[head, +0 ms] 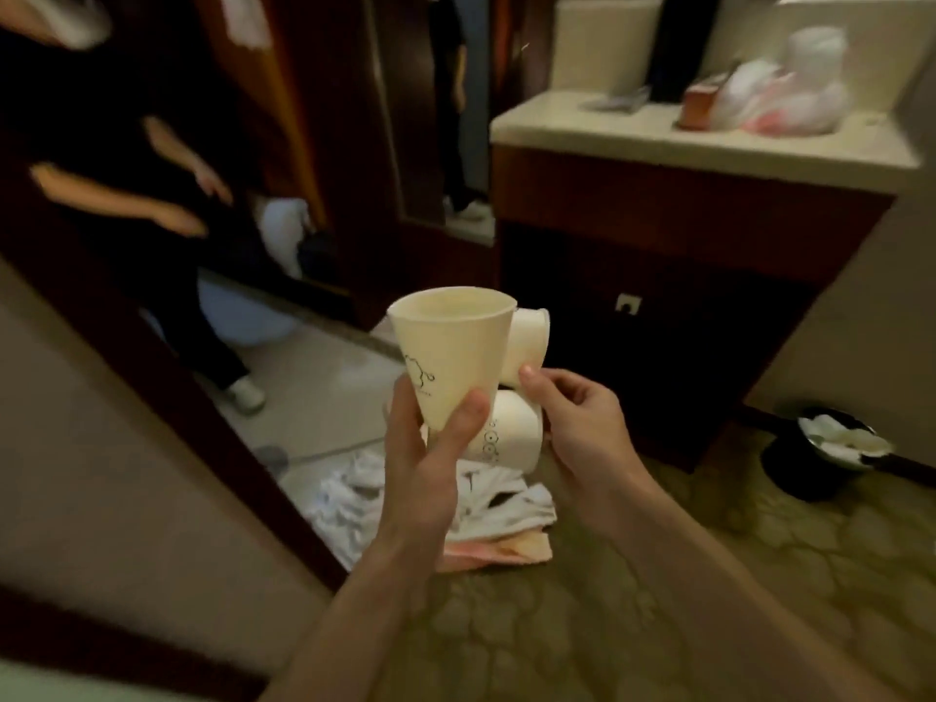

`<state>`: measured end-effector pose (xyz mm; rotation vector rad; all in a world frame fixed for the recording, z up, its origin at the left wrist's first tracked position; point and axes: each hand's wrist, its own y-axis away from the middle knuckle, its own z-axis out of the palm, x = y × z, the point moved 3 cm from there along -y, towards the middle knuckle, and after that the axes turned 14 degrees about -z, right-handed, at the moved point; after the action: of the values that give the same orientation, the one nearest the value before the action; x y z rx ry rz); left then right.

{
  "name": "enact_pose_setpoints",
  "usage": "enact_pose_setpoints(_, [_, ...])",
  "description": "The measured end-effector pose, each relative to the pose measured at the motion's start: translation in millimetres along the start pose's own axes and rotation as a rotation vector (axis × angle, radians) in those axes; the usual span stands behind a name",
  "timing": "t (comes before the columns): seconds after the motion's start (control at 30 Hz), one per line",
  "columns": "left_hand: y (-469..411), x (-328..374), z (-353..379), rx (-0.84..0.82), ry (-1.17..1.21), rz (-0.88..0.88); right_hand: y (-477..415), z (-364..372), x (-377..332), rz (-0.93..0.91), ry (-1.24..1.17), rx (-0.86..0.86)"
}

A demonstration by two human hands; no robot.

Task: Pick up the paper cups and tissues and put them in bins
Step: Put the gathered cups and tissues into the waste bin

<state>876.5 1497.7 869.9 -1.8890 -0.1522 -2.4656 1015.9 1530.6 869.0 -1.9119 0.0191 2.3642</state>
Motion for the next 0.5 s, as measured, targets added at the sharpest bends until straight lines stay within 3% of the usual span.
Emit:
enact_pose_setpoints(0.13, [-10.5, 36.2, 27.9, -0.073, -0.149, 0.120, 15.4, -15.8, -35.9, -0.094, -0.023, 0.116])
enact_pose_setpoints(0.23, [-11.5, 54.2, 61.6, -0.246, -0.197, 0.195, 29.6, -41.7, -57.2, -0.139, -0.052, 0.209])
enact_pose_setpoints(0.5, [-16.5, 41.5, 195.9, -0.620, -0.255, 0.146, 44.2, -163.4, -97.4, -0.220, -0.096, 0.446])
